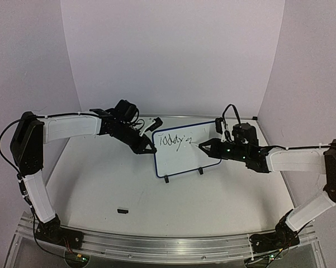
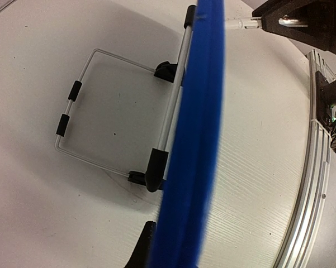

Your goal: Write a sentence on the whiteboard

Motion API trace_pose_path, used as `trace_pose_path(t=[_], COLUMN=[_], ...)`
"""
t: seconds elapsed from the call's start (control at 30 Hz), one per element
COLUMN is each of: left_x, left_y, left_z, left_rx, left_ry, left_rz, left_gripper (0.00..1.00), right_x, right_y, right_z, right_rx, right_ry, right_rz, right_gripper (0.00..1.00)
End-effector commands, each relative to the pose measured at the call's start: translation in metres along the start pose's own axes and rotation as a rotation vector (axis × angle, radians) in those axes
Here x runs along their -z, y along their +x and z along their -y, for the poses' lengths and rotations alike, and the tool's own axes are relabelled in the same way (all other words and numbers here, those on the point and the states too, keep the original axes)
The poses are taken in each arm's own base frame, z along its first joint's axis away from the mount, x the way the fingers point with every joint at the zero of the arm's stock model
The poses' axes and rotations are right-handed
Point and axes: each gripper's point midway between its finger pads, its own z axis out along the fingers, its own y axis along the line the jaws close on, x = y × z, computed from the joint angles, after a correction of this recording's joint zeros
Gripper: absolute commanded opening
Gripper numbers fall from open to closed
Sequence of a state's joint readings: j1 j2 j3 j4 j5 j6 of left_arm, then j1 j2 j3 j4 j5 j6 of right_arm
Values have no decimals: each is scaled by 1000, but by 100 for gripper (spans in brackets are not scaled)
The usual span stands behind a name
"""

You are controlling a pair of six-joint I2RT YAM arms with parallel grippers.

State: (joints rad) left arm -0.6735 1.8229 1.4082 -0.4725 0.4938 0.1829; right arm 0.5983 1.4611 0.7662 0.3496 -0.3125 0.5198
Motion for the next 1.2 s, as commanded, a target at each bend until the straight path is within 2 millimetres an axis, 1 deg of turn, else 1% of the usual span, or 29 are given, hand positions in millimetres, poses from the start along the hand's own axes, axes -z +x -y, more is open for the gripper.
trace_pose_path(t=[0.0, 0.13, 0.27, 0.4, 0.53, 0.67, 0.8, 0.87, 1.0, 1.17], left_x=[1, 1, 1, 1, 2, 2, 2, 2, 2, 2], left_y=[-6, -6, -6, -6, -6, -7, -7, -7, -6, -6], left_z=[-6, -6, -6, -6, -6, -5, -4, -4, -4, -5], left_rx=[-27, -27, -26, -27, -27, -27, -25, -25, -24, -24], left_ry=[-44, -45, -47, -49, -48, -43, -40, -39, -39, -45], left_rz=[-9, -9, -10, -9, -6, -3, -2, -2, -4, -6], left_gripper=[0, 0, 0, 0, 0, 0, 0, 0, 0, 0], right_x=[-6, -5, 0, 15, 35, 52, 61, 63, 59, 52], right_y=[-6, -11, -18, -26, -31, -33, -33, -33, -30, -30], right_z=[-7, -14, -28, -41, -45, -41, -28, -22, -12, -10], right_rx=[14, 15, 9, 4, 10, 35, 41, 42, 46, 64], right_ry=[-34, -66, -125, -175, -177, -129, -97, -86, -81, -89], right_rz=[1, 17, 38, 74, 112, 120, 121, 118, 95, 76], right_gripper=[0, 0, 0, 0, 0, 0, 0, 0, 0, 0])
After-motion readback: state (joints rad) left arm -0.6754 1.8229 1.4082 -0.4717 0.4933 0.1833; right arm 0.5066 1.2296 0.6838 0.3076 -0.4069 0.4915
